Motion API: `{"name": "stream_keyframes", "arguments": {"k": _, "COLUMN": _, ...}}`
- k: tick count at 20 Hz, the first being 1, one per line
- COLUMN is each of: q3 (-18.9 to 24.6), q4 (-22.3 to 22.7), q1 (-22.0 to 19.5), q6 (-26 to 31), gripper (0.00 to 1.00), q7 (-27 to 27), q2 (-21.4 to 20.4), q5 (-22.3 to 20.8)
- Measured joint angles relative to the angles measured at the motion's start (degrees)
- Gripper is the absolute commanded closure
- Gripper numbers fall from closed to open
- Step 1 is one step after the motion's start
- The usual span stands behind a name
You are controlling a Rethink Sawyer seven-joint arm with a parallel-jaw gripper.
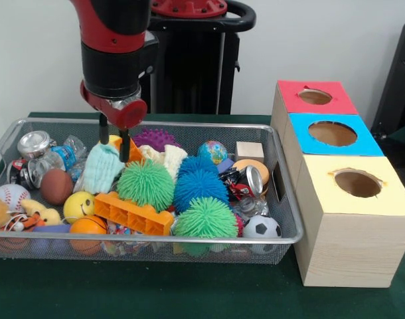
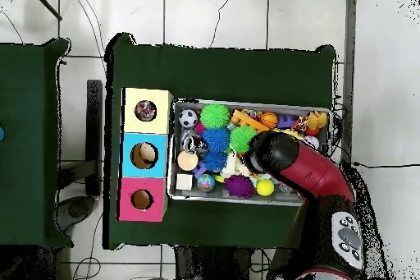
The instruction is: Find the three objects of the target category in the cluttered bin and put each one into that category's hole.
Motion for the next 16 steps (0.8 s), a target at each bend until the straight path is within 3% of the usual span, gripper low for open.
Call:
{"name": "stream_keyframes", "arguments": {"k": 8, "q3": 0.26, "q4": 0.02, "q1": 0.06, "q6": -4.03, "gripper": 0.00, "q7": 0.00, "q2": 1.30, "q5": 1.31}}
{"name": "stream_keyframes", "arguments": {"k": 16, "q3": -0.94, "q4": -0.27, "q1": 1.01, "q6": -8.34, "gripper": 0.00, "q7": 0.00, "q2": 6.66, "q5": 1.27}}
